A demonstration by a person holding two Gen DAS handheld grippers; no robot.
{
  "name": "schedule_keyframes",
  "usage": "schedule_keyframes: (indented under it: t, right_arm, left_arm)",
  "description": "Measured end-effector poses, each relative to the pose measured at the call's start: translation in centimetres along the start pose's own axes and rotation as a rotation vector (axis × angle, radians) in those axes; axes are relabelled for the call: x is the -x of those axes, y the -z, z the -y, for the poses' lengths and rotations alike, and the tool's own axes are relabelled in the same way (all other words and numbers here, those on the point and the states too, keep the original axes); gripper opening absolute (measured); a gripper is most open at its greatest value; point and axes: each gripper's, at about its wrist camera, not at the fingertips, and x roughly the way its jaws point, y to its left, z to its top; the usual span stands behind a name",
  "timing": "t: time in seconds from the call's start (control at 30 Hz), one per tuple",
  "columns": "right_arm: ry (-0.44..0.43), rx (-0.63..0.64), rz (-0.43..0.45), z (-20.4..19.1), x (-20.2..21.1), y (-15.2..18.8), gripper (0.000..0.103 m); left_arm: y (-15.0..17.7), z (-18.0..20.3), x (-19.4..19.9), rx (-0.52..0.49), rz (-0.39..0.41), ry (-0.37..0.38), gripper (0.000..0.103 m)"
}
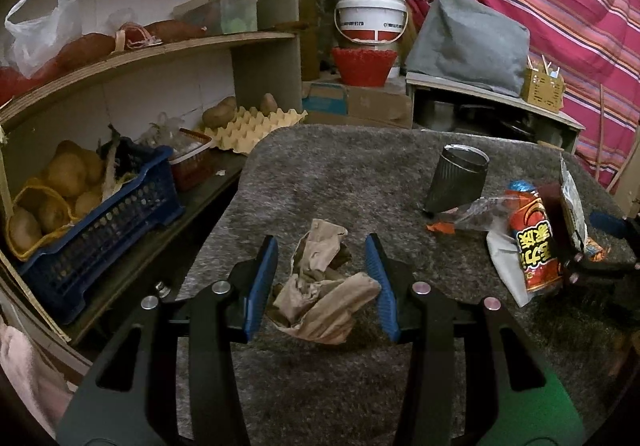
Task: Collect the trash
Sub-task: 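Grasp the silver printed snack bag with the right tool and lift it, then carry the brown paper and silver bag over the light-blue basket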
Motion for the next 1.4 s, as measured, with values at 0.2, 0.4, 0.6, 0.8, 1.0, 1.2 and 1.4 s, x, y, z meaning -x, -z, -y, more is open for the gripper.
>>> schedule_keyframes:
  t: [0.2,0.4,0.6,0.8,1.0,1.2,1.4]
  right_arm:
    - [0.014,-0.072,-0.009,3.4,0.1,-0.3,0.041]
    - [-0.012,-0.144,-0.019,7.2,-0.1,0.0,0.018]
    - [-0.094,-0.189,0.017,10.5,1.0,0.3,0.005]
    - [-0.11,-0.21,0.061,13.6,3.5,0.5,0.004]
    - [-0.097,-0.259,0.075,18.7,5.8,1.8,0.004]
    - [-0.02,-0.317,0.078,26.2,8.3,4.4,0.004]
    - [0.084,-0.38,0.066,33.6,10.5,7.8,0.004]
  left_arm:
    - [-0.1,0.3,-0.1,0.005,-0.006,0.013,0.044]
    - [-0.4,2.0,0.4,-0.006,0.0,0.028,0.044]
    - [-0.8,4.1,1.3,-0.029,0.005,0.041,0.044]
    - [-1.4,7.8,3.1,-0.065,0.033,0.096,0.043]
    - [-1.9,13.3,3.7,-0.11,0.034,0.14,0.043]
    - [-2.2,21.0,4.9,-0.133,0.049,0.237,0.043]
    - [-2.1,29.4,5.8,-0.19,0.062,0.338,0.043]
